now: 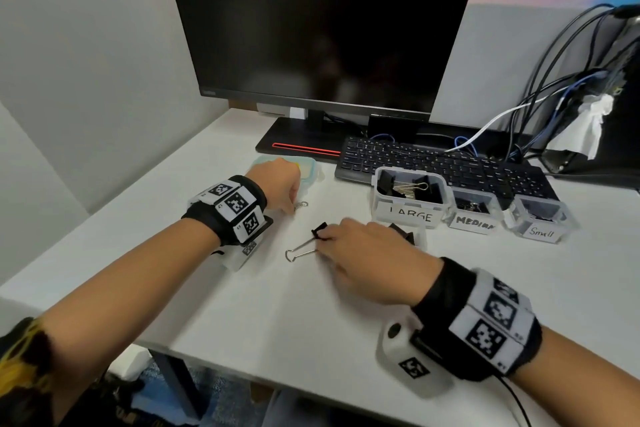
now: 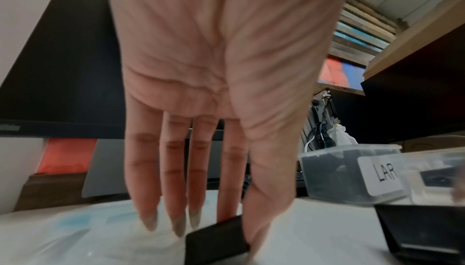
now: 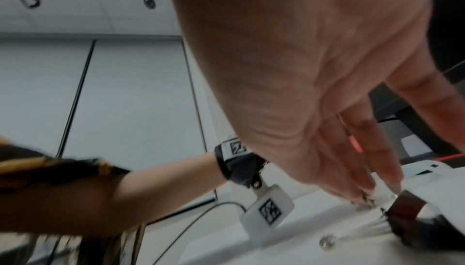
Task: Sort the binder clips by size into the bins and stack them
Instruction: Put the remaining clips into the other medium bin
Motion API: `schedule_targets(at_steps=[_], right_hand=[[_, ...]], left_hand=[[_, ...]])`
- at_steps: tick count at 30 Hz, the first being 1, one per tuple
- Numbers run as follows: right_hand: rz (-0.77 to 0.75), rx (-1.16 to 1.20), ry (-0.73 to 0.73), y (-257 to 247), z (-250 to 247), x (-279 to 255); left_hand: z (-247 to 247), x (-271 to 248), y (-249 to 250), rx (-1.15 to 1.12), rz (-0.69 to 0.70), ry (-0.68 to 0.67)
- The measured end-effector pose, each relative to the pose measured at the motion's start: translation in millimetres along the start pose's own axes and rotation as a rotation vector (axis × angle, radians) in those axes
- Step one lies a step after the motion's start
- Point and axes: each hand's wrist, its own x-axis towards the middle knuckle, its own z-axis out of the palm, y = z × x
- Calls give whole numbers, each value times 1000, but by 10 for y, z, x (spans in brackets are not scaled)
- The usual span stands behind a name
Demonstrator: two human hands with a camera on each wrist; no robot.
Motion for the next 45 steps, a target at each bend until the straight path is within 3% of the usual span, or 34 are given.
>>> schedule_targets(at_steps=[4,8,15,20,25,29,34,38,43,45], right_hand=[[159,142,221,357,-237,-69],[246,304,285,667,-255,-93],[283,430,334,788,-97,-161],[322,519,413,838,-138,-252],[372,567,380,1017,-310,-404],[380,659,265,1117,-313,-429],[413,741,189,1089,-128,-268],[426,719,107,1034,-20,-129],[445,635,217,995,-15,-111],[429,571,187,981,-28,-163]], left_hand=[[-30,-31,106,52,16,50],[-68,-46,231,-4,67,90],[-195,-214,536,-632,340,53],[-221,-272,726,-756,394,29],[-175,-169,634,-695,369,106],[-102,7,439,-561,219,139],[-16,-14,348,-360,95,53],[-9,-229,445,-308,86,-147],[41,-206,484,-259,94,-207],[36,-178,492,-270,102,-213]])
